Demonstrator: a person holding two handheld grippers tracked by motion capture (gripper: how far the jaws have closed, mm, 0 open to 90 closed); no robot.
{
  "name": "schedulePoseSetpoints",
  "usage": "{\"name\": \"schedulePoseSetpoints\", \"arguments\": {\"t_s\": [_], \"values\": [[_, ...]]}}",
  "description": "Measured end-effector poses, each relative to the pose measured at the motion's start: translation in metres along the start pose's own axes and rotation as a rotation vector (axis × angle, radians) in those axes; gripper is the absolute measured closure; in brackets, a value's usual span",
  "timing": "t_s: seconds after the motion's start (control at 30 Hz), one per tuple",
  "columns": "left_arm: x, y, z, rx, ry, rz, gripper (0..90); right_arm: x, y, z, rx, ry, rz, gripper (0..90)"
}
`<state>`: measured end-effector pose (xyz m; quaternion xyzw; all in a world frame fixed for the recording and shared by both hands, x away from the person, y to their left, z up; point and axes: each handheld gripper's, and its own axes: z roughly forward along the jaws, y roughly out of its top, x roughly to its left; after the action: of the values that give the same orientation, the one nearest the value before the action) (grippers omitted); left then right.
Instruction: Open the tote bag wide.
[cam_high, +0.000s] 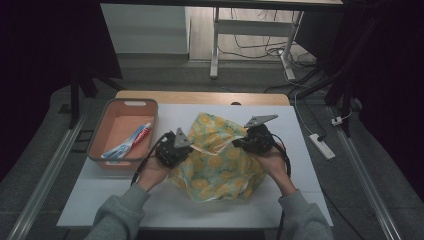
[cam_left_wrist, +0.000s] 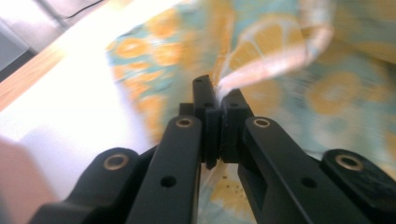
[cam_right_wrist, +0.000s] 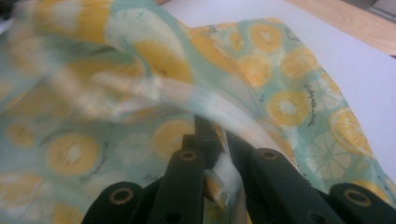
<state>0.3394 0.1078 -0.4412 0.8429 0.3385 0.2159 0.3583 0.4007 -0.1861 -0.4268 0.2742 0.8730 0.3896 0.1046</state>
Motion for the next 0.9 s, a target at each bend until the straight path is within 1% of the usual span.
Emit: {"name": "schedulePoseSetpoints", "arguments": {"t_s": [0.03, 0.1, 0.13, 0.17, 0.2, 0.23, 0.3, 0.4, 0.43, 0.5, 0.57, 0.67, 0.7, 0.73, 0.8, 0.87, 0.9], "values": [[0.007, -0.001, -0.001, -0.008, 0.001, -0.021, 87.7, 0.001, 0.0, -0.005, -0.008, 0.011, -0.003, 86.3], [0.017, -0.001, -0.001, -0.008, 0.039, -0.036, 87.8, 0.004, -0.001, -0.014, -0.025, 0.038, -0.007, 86.5], [0.022, -0.002, -0.001, -0.008, 0.04, -0.054, 87.8, 0.005, -0.001, -0.018, -0.032, 0.052, -0.008, 86.5], [0.027, -0.002, 0.0, -0.013, 0.032, -0.071, 87.7, 0.007, 0.0, -0.022, -0.04, 0.063, -0.009, 86.5], [0.029, -0.003, 0.002, -0.011, 0.034, -0.077, 87.7, 0.009, 0.001, -0.024, -0.049, 0.083, -0.01, 86.5], [0.03, -0.003, 0.005, -0.003, 0.038, -0.078, 87.6, 0.012, 0.002, -0.026, -0.057, 0.099, -0.014, 86.6], [0.031, -0.003, 0.012, 0.009, 0.038, -0.085, 87.1, 0.018, 0.005, -0.025, -0.05, 0.097, -0.037, 86.5], [0.028, -0.004, 0.021, 0.038, 0.013, -0.066, 86.3, 0.017, 0.005, -0.021, -0.043, 0.089, -0.031, 86.6], [0.027, -0.005, 0.023, 0.048, 0.006, -0.06, 84.2, 0.015, 0.004, -0.018, -0.041, 0.086, -0.027, 86.5], [0.025, -0.005, 0.025, 0.046, -0.011, -0.062, 76.4, 0.011, 0.003, -0.01, -0.037, 0.087, -0.004, 86.5], [0.025, -0.005, 0.023, 0.036, -0.038, -0.069, 66.1, 0.007, 0.001, -0.004, -0.033, 0.091, 0.01, 86.5], [0.023, -0.006, 0.013, 0.02, -0.068, -0.057, 44.3, 0.007, 0.001, 0.001, -0.024, 0.093, 0.014, 86.5], [0.023, -0.006, 0.009, 0.015, -0.085, -0.054, 37.9, 0.007, 0.001, 0.002, -0.026, 0.094, 0.014, 86.4], [0.023, -0.006, 0.005, 0.009, -0.109, -0.056, 33.3, 0.007, 0.002, 0.002, -0.029, 0.095, 0.011, 86.5], [0.024, -0.006, -0.007, -0.018, -0.14, -0.062, 28.2, 0.008, 0.003, 0.002, -0.031, 0.096, 0.012, 86.4], [0.027, -0.006, -0.019, -0.042, -0.185, -0.066, 23.6, 0.008, 0.003, 0.002, -0.035, 0.096, 0.011, 86.4], [0.028, -0.006, -0.026, -0.053, -0.196, -0.063, 22.5, 0.008, 0.003, 0.001, -0.037, 0.095, 0.011, 86.4]]}}
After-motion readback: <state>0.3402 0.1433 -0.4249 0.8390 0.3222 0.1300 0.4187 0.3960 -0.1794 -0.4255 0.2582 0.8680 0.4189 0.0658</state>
